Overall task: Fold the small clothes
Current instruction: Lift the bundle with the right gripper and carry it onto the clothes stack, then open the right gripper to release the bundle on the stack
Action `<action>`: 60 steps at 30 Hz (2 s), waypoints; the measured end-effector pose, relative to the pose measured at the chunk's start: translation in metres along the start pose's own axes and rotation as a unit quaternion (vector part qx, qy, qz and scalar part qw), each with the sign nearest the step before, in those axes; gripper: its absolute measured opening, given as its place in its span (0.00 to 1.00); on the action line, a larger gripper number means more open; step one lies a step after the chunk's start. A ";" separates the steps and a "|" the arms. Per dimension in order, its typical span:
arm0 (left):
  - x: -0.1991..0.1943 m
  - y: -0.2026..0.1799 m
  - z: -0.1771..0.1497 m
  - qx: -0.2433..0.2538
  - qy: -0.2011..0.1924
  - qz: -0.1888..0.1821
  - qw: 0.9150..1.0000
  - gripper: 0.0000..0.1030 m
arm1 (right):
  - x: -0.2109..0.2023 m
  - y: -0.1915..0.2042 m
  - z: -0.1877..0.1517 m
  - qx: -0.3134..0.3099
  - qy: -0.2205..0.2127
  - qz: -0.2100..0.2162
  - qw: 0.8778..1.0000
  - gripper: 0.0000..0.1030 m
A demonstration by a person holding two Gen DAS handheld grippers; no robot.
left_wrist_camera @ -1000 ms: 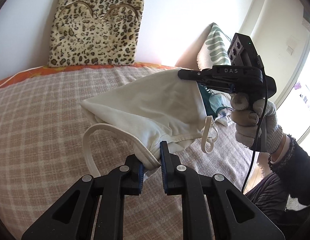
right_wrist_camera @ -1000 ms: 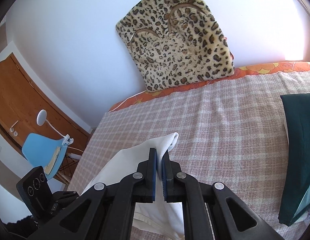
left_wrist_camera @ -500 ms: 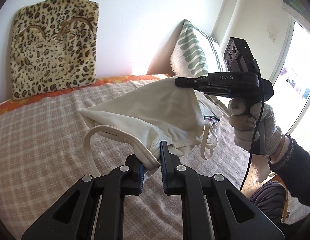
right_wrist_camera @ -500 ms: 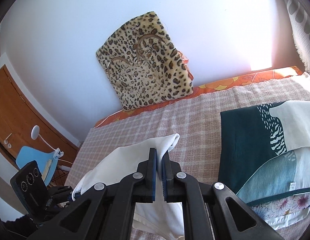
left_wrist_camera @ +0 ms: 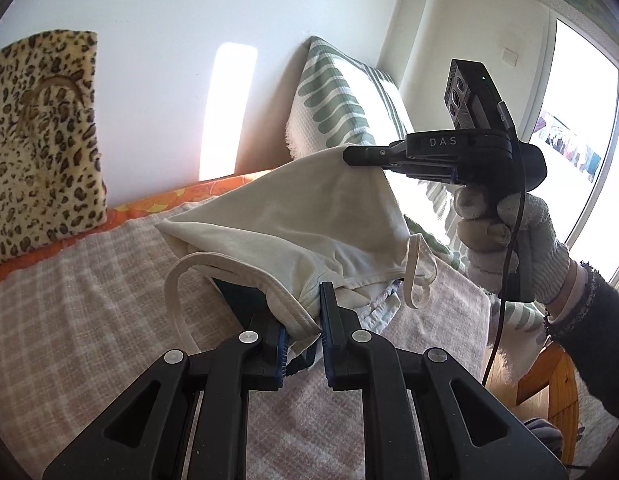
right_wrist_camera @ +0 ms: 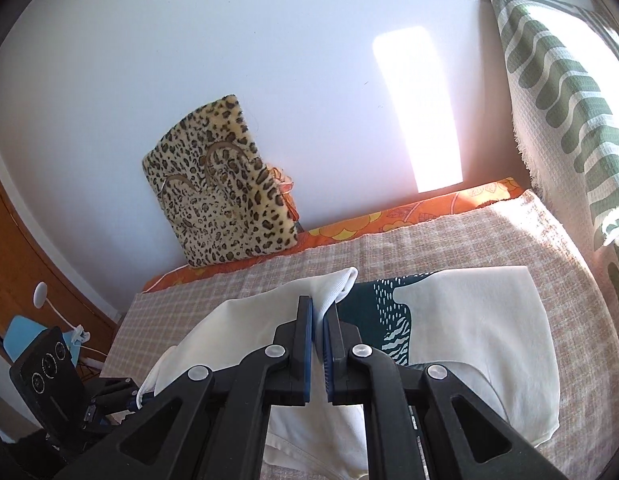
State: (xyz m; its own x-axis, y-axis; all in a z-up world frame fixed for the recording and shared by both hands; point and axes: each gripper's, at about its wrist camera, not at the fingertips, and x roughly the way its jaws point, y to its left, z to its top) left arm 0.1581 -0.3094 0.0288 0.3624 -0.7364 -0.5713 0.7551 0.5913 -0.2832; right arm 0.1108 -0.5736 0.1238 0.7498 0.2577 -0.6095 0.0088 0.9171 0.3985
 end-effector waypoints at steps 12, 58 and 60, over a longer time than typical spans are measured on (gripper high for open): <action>0.075 -0.030 0.005 0.035 0.015 -0.008 0.999 0.12 | 0.009 -0.074 0.028 0.012 0.005 -0.054 0.998 0.02; 0.024 -0.033 -0.026 0.022 0.034 0.072 0.997 0.73 | -0.013 -0.065 0.004 -0.012 -0.008 -0.234 0.972 0.80; 0.015 -0.035 -0.026 0.023 0.025 0.073 0.997 0.73 | -0.022 -0.054 0.000 -0.017 -0.014 -0.228 0.973 0.83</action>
State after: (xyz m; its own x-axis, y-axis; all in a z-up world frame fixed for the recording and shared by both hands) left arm 0.1225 -0.3326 0.0103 0.4427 -0.6260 -0.6419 0.7211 0.6741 -0.1601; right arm 0.0938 -0.6292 0.1159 0.6911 -0.1872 -0.6981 0.3240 0.9436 0.0678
